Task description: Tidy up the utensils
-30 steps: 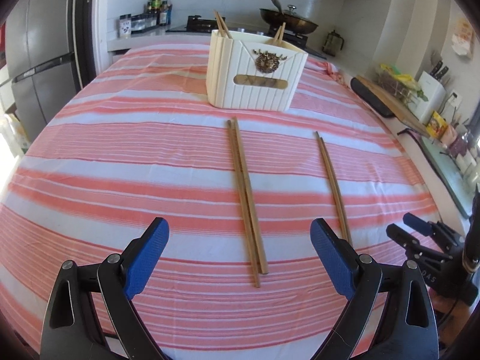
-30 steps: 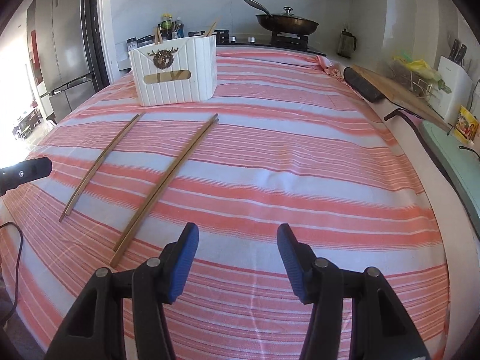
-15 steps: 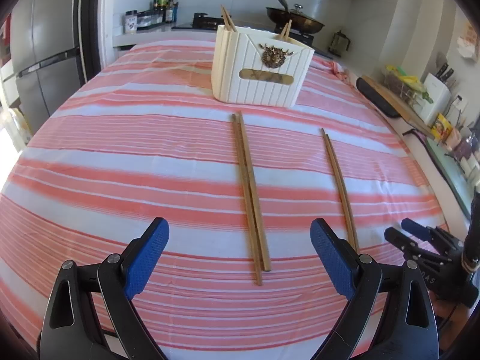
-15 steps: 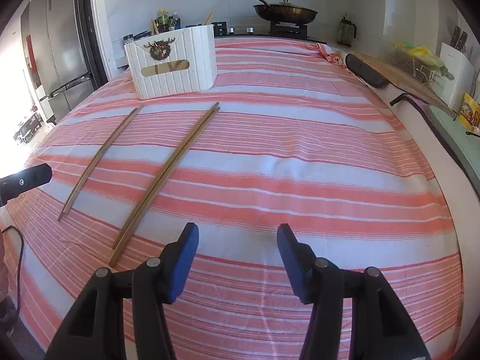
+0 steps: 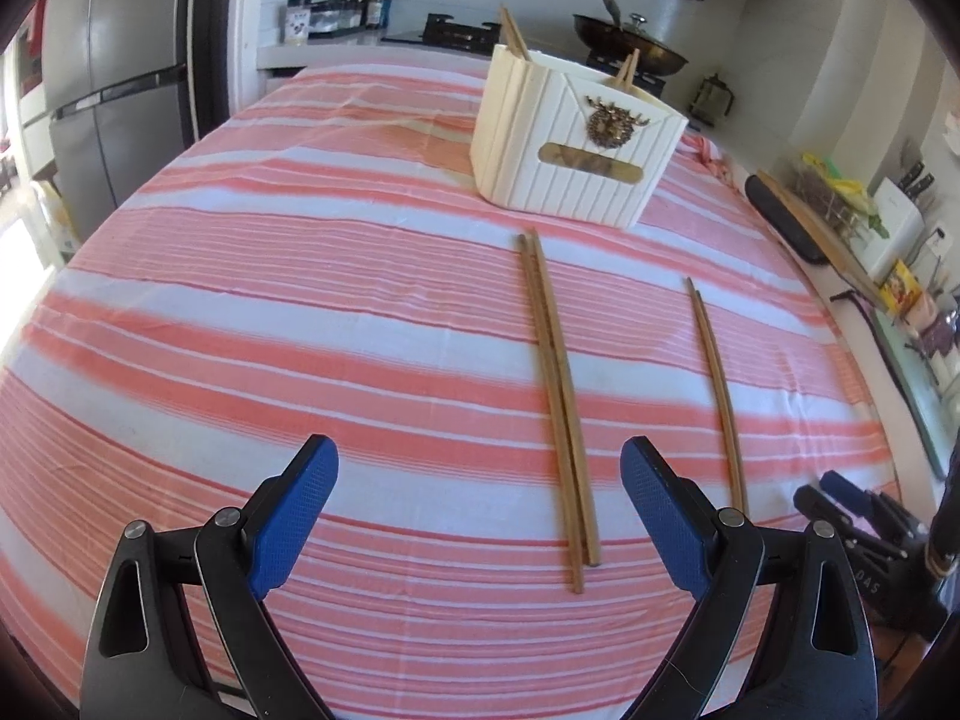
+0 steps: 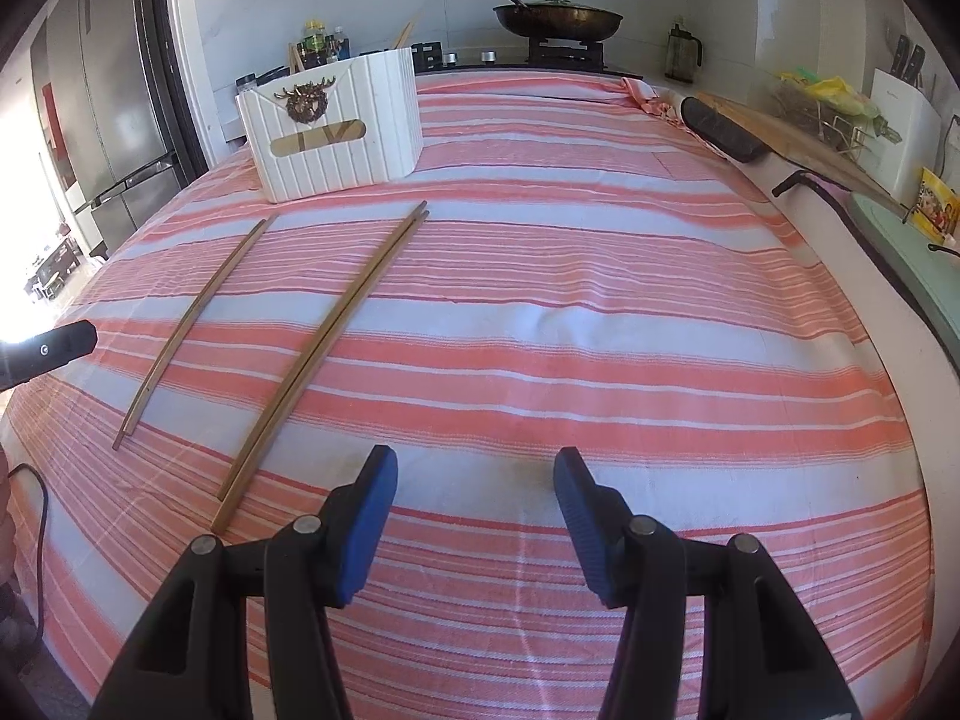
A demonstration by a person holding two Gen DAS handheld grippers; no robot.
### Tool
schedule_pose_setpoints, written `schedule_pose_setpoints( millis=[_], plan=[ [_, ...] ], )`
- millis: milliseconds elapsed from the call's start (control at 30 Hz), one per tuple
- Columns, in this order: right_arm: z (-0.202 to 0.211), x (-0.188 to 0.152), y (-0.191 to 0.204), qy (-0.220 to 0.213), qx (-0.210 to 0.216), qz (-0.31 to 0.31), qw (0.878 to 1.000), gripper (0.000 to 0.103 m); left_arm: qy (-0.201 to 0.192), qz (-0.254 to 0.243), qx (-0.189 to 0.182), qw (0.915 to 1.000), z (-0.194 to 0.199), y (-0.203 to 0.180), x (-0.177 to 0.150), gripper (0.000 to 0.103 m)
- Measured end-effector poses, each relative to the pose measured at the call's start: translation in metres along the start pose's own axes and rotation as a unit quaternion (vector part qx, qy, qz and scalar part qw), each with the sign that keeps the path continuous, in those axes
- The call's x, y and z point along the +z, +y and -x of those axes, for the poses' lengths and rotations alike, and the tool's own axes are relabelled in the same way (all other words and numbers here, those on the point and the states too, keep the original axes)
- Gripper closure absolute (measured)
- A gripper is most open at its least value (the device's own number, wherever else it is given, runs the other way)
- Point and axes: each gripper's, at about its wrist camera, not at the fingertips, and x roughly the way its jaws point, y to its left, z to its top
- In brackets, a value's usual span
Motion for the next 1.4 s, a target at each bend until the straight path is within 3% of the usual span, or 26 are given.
schedule_pose_setpoints(
  millis=[200, 600, 833, 1033, 1167, 1400],
  plan=[
    [-0.002, 0.0, 0.0, 0.003, 0.002, 0.0, 1.0, 0.047, 0.017, -0.019, 0.003, 0.9997, -0.017, -0.001, 0.012, 0.007],
    [-0.002, -0.001, 0.001, 0.003, 0.004, -0.004, 1.0, 0.047, 0.029, -0.087, 0.078, 0.9927, -0.062, -0.023, 0.021, 0.007],
    [-0.003, 0.0, 0.005, 0.005, 0.001, 0.002, 1.0, 0.046, 0.034, -0.091, 0.079, 0.9921, -0.068, -0.025, 0.021, 0.009],
    [-0.006, 0.032, 0.033, 0.023, 0.081, -0.014, 0.996, 0.049, 0.024, -0.089, 0.071, 0.9932, -0.064, -0.025, 0.016, 0.012],
    [-0.037, 0.046, 0.049, 0.058, 0.037, -0.001, 0.998, 0.06, 0.022, -0.082, 0.07, 0.994, -0.064, -0.022, 0.017, 0.011],
    [-0.045, 0.049, 0.053, 0.066, 0.016, 0.0, 0.998, 0.06, 0.023, -0.086, 0.076, 0.9932, -0.068, -0.026, 0.018, 0.008]
  ],
)
